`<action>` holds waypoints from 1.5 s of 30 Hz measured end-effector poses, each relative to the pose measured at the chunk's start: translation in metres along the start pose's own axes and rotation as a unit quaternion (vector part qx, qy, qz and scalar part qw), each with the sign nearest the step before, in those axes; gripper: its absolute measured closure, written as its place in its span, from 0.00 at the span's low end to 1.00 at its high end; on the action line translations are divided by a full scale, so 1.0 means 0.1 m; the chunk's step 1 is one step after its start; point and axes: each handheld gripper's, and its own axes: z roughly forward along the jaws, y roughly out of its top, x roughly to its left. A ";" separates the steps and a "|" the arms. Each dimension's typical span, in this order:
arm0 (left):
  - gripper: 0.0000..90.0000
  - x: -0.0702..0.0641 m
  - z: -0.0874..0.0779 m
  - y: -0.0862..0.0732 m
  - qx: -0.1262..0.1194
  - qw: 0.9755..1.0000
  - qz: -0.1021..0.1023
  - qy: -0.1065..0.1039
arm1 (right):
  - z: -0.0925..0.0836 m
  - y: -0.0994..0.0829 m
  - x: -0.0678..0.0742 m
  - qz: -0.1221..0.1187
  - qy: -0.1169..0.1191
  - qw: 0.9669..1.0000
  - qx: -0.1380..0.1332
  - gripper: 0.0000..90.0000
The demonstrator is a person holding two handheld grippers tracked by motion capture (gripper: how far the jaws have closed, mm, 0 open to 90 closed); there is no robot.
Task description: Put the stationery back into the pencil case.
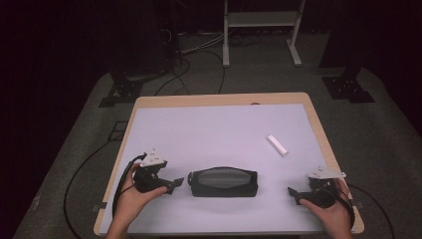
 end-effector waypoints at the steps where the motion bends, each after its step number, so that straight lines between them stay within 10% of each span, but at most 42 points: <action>1: 0.11 0.00 -0.01 -0.04 0.000 1.000 -0.002 0.003 | 0.00 0.00 0.00 0.000 0.000 1.000 0.000 0.08; 25: 0.09 0.03 0.05 -0.68 0.036 0.994 -0.031 0.098 | -0.04 0.22 -0.01 0.009 0.012 0.999 0.038 0.27; 45: 0.02 0.06 0.07 -0.71 0.033 0.993 -0.044 0.105 | 0.07 0.67 -0.16 0.006 0.014 0.999 0.038 0.33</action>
